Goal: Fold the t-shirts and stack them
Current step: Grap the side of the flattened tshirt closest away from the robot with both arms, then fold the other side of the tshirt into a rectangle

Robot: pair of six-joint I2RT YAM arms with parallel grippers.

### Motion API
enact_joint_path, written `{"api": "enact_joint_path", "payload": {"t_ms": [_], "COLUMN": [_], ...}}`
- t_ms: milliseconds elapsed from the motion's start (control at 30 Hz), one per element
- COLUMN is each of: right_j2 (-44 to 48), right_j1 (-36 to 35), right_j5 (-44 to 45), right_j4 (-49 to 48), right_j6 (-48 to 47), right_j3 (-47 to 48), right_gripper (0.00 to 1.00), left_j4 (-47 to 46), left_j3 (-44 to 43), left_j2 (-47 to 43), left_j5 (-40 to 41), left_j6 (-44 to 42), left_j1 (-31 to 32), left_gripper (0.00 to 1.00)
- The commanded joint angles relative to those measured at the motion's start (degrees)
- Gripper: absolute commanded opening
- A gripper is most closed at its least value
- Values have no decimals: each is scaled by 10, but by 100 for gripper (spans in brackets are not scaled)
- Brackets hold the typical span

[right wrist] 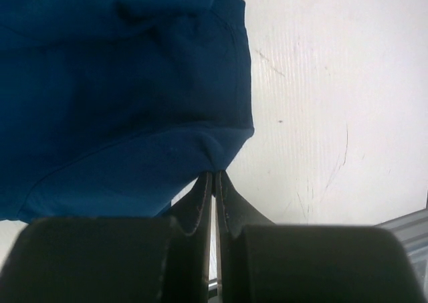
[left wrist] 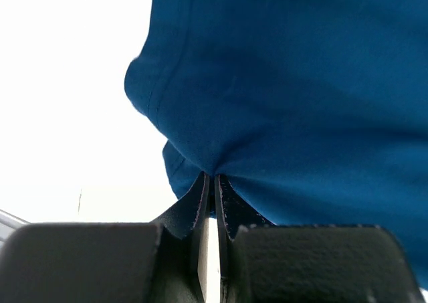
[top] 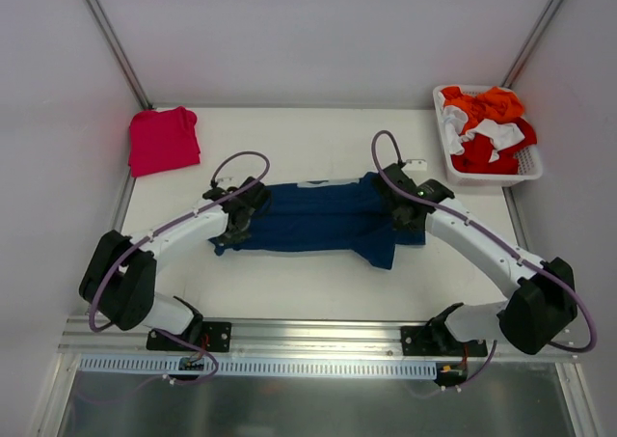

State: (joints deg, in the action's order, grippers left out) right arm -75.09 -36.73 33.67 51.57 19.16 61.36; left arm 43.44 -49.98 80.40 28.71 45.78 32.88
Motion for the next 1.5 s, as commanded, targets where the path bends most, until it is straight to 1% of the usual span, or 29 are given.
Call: {"api": "enact_joint_path", "payload": {"t_ms": [0,67,167,300,467,600,833,1167,1200,1233,1267,1300,1333,1367,1400,1433,1467], "right_j2": [-22,-32,-54,-86,-156,-213,-311,-382,-387,-400,-409,-416,-422,-422,-419,-411,-391], "right_j1": [17,25,46,77,105,133,167,188,189,190,190,192,191,191,190,190,187], "right_j5": [18,10,3,-11,-19,-47,-74,-89,-89,-92,-92,-92,-92,-94,-96,-95,-93], "right_j4": [-4,-16,-27,-46,-70,-96,-100,-79,-77,-73,-68,-57,-54,-55,-62,-70,-75], "right_j6": [-24,-31,-43,-63,-99,-122,-151,-171,-171,-175,-175,-175,-174,-173,-172,-172,-174], "right_j3": [43,56,74,98,140,187,276,367,372,381,389,404,408,407,400,391,384], "right_gripper": [1,1,0,1,0,1,1,1,0,2,25,39,49,55,57,61,70], "left_j4": [33,33,32,33,33,34,33,35,37,39,41,43,45,45,44,44,43], "left_j3": [-49,-68,-119,-174,-231,-264,-309,-373,-379,-387,-388,-388,-386,-374,-366,-350,-345], "left_j2": [38,55,93,159,216,260,296,339,347,352,355,354,352,337,326,312,283], "left_j5": [47,56,68,76,75,73,55,24,24,24,22,20,17,19,23,29,33], "left_j6": [-17,-25,-46,-90,-115,-143,-169,-213,-217,-220,-222,-221,-220,-213,-208,-202,-192], "left_j1": [-5,-5,-14,-28,-55,-70,-99,-116,-116,-117,-117,-116,-116,-115,-114,-112,-110], "left_gripper": [0,0,0,0,0,0,0,1,8,13,17,53,78,95,99,99,99]}}
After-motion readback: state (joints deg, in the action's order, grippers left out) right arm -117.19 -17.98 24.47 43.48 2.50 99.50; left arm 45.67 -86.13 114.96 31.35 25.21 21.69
